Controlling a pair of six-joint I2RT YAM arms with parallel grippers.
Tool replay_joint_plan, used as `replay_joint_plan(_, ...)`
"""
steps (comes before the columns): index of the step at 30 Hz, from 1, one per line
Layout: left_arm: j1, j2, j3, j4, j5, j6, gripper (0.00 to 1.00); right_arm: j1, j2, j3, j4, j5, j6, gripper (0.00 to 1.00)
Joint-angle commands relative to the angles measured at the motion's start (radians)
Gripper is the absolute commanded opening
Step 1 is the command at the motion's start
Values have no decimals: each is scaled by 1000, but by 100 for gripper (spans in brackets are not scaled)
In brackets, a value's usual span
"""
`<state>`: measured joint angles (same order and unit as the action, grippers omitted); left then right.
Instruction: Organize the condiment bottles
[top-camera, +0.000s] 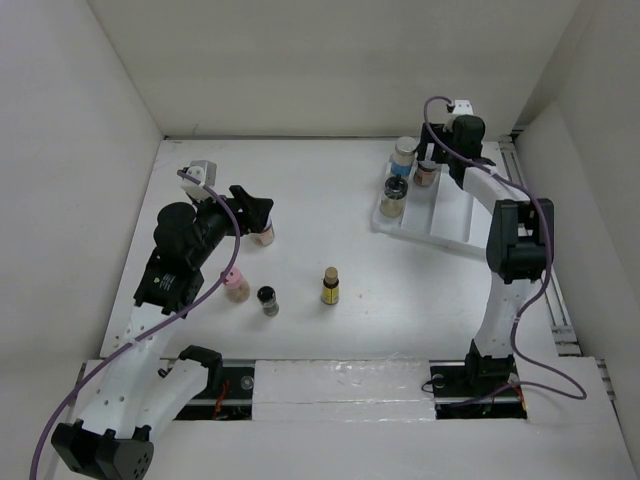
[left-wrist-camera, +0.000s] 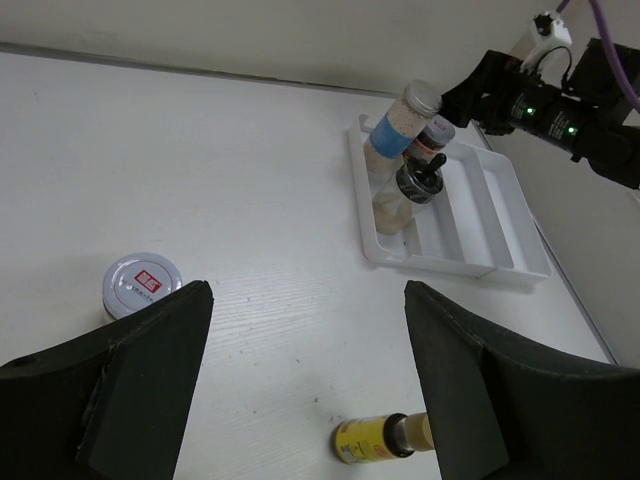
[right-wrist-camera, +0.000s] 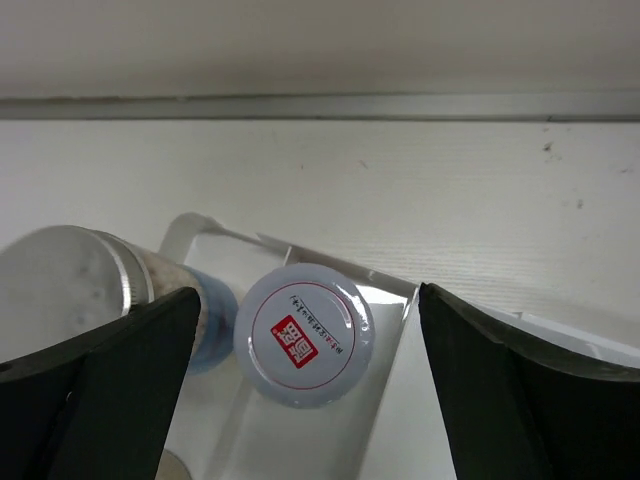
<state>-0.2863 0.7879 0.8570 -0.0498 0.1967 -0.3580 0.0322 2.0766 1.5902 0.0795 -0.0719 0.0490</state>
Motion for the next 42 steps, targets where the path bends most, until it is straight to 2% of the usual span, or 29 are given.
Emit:
replay_joint_plan(1, -2, -9, 4, 38, 17, -7, 74, 20, -160, -11, 83, 70, -12, 96)
replay_joint_plan(3, -2, -9, 4, 38, 17, -7, 74, 32, -245, -38, 83, 70, -12, 93)
replay_joint_plan(4, -2, -19, 4, 38, 17, -7, 74, 50, -275, -77, 103, 70, -21, 83)
replay_joint_plan(5, -2, -19, 4, 38, 17, -7, 74, 64, -332, -97, 117, 54, -31, 70)
replay_joint_plan(7, -2, -19, 4, 38, 7, -7, 74, 128, -374, -125, 128, 3, -31, 33)
replay_joint_plan(8, -2, -19, 4, 38, -3, -7, 74, 158, -388, -137, 128, -21, -40, 11)
replay_joint_plan(9, -2, -19, 4, 28, -3, -7, 72, 190, -397, -137, 128, -44, -50, 4)
replay_joint_plan(11, -2, -30, 4, 28, -14, -7, 70, 303, -397, -138, 118, -92, -51, 2)
replay_joint_plan(12, -2, -42, 4, 28, -34, -7, 68, 342, -380, -119, 105, -109, -63, 4)
replay_joint_plan(14, -2, -52, 4, 19, -68, -7, 61, 453, -346, -95, 77, -161, -63, 15)
replay_joint_plan(15, -2, -64, 4, 19, -68, -7, 57, 489, -299, -52, 59, -178, -63, 31)
replay_joint_plan(16, -2, -64, 4, 19, -92, -18, 46, 556, -271, -23, 16, -210, -72, 41)
replay_joint_plan(17, -2, -79, 4, 19, -104, -18, 40, 557, -241, 8, -12, -221, -83, 50)
replay_joint_plan(18, -2, -91, 4, 19, -117, -18, 36, 611, -212, 64, -36, -221, -92, 67)
replay_joint_plan(19, -2, -92, 4, 5, -140, -18, 33, 658, -155, 89, -70, -212, -104, 78)
replay_joint_plan(20, -2, -92, 4, 5, -154, -18, 32, 658, -126, 114, -89, -212, -104, 79)
replay_joint_plan(22, -2, -111, 4, -9, -163, -29, 32, 702, -42, 199, -133, -203, -118, 89)
replay_joint_plan(23, -2, -111, 4, -9, -178, -29, 32, 713, -14, 230, -179, -203, -129, 91)
replay_joint_plan(25, -2, -111, 4, -9, -197, -38, 39, 733, 37, 325, -231, -192, -138, 96)
replay_joint_plan(27, -2, -111, 4, -18, -206, -38, 44, 759, 114, 391, -314, -183, -167, 97)
replay_joint_plan(29, -2, -111, 4, -18, -206, -38, 55, 788, 173, 473, -366, -183, -187, 99)
replay_joint_plan(31, -2, -111, 4, -18, -206, -38, 59, 817, 185, 487, -396, -183, -207, 99)
replay_joint_plan(38, -2, -111, 13, -18, -197, -38, 61, 841, 275, 528, -373, -164, -196, 100)
replay_joint_plan(42, -2, -113, 13, -9, -186, -38, 61, 841, 336, 571, -351, -154, -186, 96)
